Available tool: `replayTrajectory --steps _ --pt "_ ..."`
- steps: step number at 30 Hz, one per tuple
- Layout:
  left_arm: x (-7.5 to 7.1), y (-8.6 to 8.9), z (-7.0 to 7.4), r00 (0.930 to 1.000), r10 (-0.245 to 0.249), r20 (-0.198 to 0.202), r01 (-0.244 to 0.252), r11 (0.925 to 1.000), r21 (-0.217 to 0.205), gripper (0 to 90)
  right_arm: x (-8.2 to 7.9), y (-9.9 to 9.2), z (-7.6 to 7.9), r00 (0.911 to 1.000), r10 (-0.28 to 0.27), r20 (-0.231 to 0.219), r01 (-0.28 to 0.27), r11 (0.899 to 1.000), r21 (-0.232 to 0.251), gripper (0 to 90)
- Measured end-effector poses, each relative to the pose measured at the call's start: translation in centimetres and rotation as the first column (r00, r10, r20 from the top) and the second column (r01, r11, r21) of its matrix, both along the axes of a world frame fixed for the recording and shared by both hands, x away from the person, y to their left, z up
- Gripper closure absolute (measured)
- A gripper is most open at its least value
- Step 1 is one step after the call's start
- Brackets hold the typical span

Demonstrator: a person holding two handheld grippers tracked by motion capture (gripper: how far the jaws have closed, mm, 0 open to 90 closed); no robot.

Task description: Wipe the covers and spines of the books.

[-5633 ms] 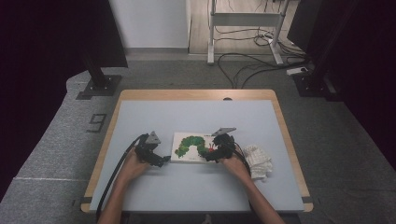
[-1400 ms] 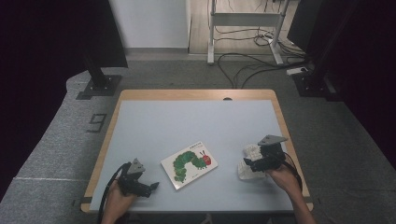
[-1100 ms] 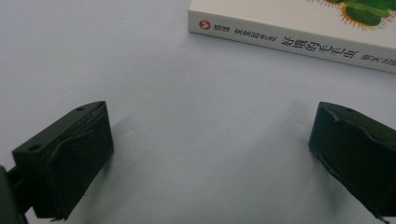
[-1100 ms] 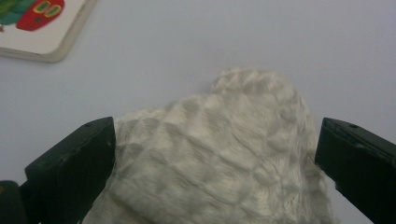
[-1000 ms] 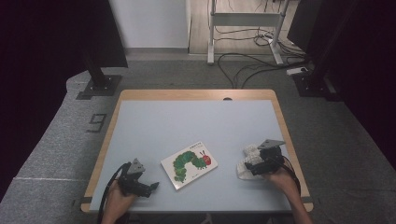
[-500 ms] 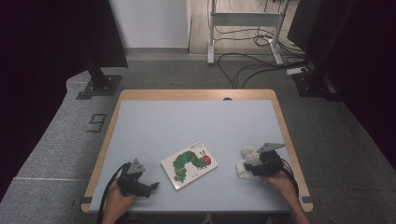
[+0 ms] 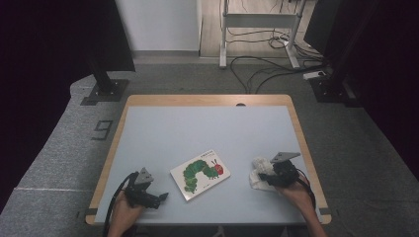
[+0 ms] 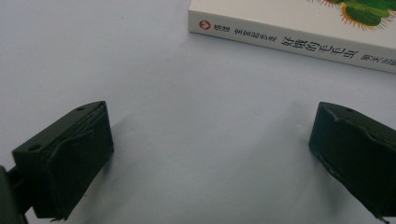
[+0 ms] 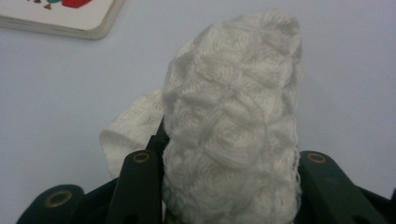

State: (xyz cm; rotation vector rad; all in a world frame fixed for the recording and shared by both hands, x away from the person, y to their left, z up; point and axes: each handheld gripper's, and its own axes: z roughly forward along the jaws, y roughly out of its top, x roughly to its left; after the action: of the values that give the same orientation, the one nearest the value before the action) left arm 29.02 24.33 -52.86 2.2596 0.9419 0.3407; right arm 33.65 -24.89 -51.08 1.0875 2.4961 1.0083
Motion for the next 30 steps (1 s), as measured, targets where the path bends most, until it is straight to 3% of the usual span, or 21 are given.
replayTrajectory --steps 14,30 --pt "0.0 0.0 0.0 1.0000 0.000 0.001 0.000 1.0000 0.000 0.0 0.1 0.3 3.4 0.9975 0.032 0.064 -0.034 0.999 0.035 57.7" --pt "0.0 0.0 0.0 1.0000 0.000 0.000 0.000 1.0000 0.000 0.0 0.9 3.5 4.4 0.9897 0.119 0.079 -0.124 0.990 0.069 57.1"
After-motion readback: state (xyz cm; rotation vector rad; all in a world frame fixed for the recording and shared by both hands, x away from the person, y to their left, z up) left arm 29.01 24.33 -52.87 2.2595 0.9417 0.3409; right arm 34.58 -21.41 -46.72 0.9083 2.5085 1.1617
